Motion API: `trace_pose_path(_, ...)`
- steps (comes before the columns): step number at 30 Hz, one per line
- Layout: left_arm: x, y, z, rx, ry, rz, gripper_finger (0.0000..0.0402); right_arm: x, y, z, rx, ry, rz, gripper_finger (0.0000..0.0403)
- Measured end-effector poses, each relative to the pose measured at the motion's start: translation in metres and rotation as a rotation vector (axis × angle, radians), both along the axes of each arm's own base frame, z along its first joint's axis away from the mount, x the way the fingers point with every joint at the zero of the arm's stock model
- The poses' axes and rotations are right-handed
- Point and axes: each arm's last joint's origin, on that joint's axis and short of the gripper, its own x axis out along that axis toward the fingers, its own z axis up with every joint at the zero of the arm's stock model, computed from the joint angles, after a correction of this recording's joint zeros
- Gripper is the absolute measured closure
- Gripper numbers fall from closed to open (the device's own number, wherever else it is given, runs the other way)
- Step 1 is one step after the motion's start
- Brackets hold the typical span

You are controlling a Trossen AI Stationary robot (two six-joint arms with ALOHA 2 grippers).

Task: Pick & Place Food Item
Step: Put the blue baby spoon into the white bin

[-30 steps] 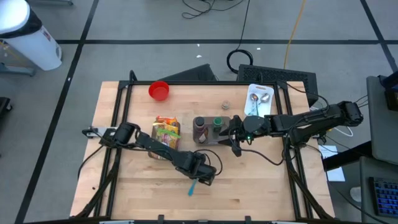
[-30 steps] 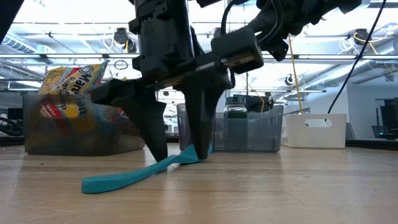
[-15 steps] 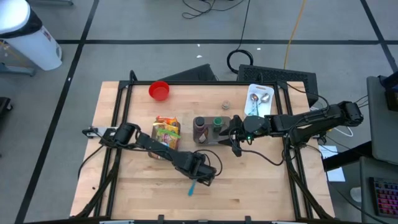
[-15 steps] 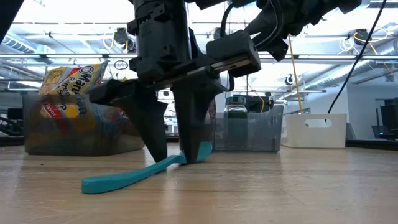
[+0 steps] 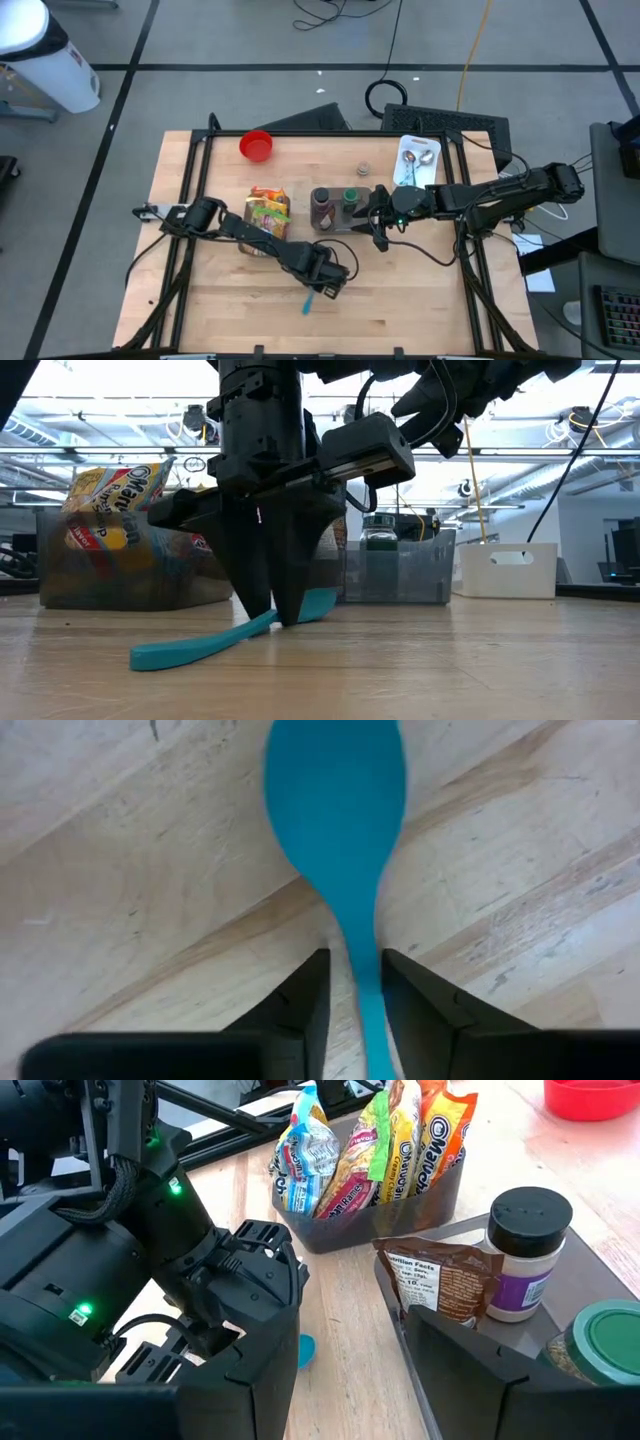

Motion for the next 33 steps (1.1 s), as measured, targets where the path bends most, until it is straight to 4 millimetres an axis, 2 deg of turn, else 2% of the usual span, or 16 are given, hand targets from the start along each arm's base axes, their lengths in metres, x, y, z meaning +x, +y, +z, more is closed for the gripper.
trace_pose_path(8, 0.000, 0.000, 0.000, -0.007, -0.002, -0.018, 0.0379, 0.000, 0.000, 0.000, 0.000, 0.000, 0.000, 0.0222)
trace_pose_path(16, 0.000, 0.003, 0.002, -0.033, 0.006, -0.038, 0.0375, -0.001, 0.000, -0.002, -0.009, 0.021, 0.003, 0.0222)
trace_pose_path(25, -0.005, 0.013, 0.024, -0.030, -0.009, -0.118, 0.0377, -0.003, 0.000, -0.003, -0.026, 0.046, 0.007, 0.0222)
trace_pose_path(28, -0.008, 0.014, 0.032, -0.025, -0.012, -0.120, 0.0377, -0.005, -0.001, 0.000, -0.034, 0.030, -0.013, 0.0222)
trace_pose_path(33, -0.014, 0.016, 0.057, -0.012, -0.052, -0.117, 0.0377, -0.015, -0.005, 0.014, -0.051, -0.032, -0.066, 0.0222)
